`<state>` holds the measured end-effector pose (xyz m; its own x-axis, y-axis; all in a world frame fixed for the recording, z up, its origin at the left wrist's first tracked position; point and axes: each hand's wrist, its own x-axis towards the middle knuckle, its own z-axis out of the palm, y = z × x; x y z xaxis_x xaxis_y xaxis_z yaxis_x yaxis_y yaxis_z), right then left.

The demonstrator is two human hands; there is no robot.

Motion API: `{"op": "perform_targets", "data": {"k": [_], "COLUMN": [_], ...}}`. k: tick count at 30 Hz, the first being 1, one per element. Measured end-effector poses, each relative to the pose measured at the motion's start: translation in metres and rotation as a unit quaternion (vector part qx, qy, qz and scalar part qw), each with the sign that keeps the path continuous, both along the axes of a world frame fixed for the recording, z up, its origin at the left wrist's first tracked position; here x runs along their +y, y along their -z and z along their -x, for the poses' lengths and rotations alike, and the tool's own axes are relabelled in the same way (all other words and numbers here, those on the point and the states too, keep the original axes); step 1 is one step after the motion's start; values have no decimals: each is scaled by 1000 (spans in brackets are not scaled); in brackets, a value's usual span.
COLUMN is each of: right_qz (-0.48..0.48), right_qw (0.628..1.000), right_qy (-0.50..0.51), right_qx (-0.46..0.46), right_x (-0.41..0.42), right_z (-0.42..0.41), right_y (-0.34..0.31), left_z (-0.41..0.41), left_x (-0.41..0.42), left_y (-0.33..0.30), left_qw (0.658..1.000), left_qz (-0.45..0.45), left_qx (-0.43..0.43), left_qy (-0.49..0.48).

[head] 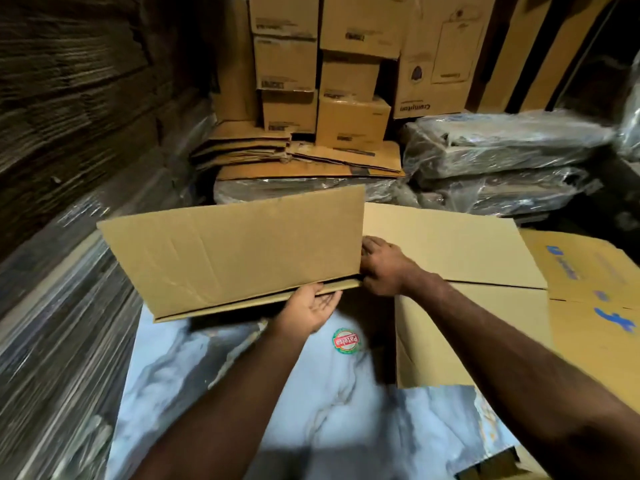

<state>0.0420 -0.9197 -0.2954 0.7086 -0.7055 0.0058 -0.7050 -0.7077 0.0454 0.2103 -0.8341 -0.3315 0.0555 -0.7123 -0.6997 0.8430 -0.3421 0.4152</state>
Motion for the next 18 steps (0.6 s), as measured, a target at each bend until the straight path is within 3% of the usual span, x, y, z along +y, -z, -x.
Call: {"op": "perform_targets", "data": {"k": [3,6,11,13,16,18], "right_qz": [-76,-155,-153,-161,-196,-243], "right_qw": [997,985,986,986,977,967], "right_qy": [30,69,42,37,27,52], "right_qx": [15,-35,45,39,76,48], "right_x": [23,36,48,55,59,59], "right_z": [19,31,35,37,40,37], "right_y": [18,44,86,92,102,108], "left_z": [18,23,0,-29,-70,-95], "left_x": [21,39,78,98,134,151], "left_y": [28,57,93,112,124,120], "left_qw": [999,998,985,986,995,993], "left_qz": [-17,-33,-48,-63,-64,-63], "left_qx": [31,27,-47,-60,-72,-86], "left_qy": [21,48,158,139,31,-44]}}
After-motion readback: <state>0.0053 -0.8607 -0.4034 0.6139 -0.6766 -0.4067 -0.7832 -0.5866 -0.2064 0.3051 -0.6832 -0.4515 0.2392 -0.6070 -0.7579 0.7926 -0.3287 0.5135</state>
